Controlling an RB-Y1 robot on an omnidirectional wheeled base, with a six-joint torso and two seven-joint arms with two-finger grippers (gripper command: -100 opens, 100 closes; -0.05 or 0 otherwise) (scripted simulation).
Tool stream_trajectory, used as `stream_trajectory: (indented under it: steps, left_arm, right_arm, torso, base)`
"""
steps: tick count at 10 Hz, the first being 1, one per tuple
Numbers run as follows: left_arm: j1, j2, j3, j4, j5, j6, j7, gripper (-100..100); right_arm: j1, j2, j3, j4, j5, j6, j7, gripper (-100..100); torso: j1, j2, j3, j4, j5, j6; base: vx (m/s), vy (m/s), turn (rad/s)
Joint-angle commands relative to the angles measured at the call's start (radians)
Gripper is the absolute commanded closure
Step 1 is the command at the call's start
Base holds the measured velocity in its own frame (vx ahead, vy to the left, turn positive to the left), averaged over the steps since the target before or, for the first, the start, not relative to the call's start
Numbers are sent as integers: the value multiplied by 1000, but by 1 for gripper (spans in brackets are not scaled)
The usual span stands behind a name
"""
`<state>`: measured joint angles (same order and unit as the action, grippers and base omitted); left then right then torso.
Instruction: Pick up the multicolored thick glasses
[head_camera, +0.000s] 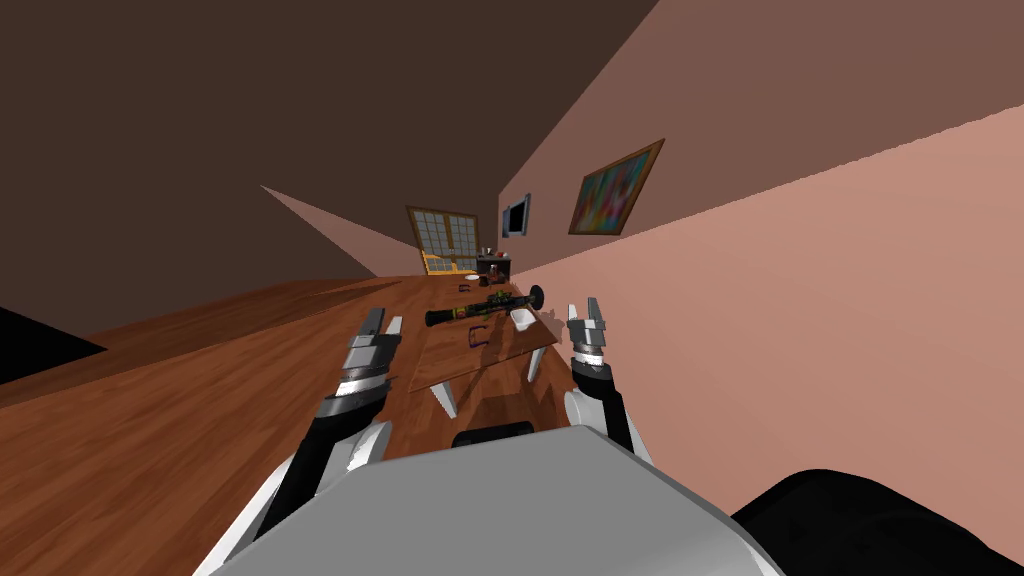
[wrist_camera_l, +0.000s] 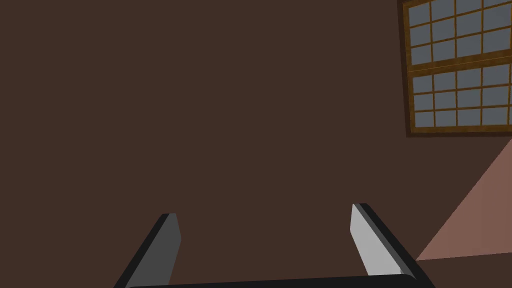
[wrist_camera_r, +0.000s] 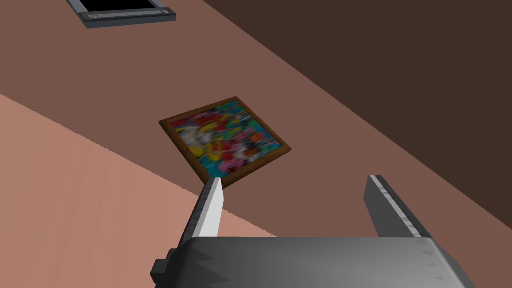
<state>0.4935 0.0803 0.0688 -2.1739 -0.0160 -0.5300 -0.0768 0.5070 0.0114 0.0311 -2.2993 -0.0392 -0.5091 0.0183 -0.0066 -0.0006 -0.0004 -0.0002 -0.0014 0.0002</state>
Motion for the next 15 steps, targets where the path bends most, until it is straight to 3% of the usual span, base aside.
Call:
stream_trajectory:
  steps: [1,4,8,10,11,15]
  left_arm:
    - [-10,33,12,42,-1,30,0,-100]
    - [-51,87,55,138,2,101,5,-100]
    - [-83,116,88,227,5,155,9,-100]
    - [-115,141,124,296,7,214,14,-100]
    - [-115,141,124,311,7,214,14,-100]
    - [-166,176,179,429,13,310,21,-100]
  right_arm:
    - [0,0,0,0,0,0,0,0]
    - [0,0,0,0,0,0,0,0]
    - [0,0,0,0,0,0,0,0]
    - [0,0,0,0,0,0,0,0]
    - [0,0,0,0,0,0,0,0]
    - [0,0,0,0,0,0,0,0]
  torso:
    - [0,0,0,0,0,0]
    - [-3,0,0,0,-1,0]
    - [-2,0,0,0,-1,0]
    - [0,0,0,0,0,0]
    - [-3,0,0,0,-1,0]
    - [-2,-1,0,0,-1,0]
  base:
    - [13,-122,-25]
    - [11,-141,-37]
    - [13,-108,-22]
    - [3,-128,-47]
    - [18,-117,-5]
    - [22,-123,-35]
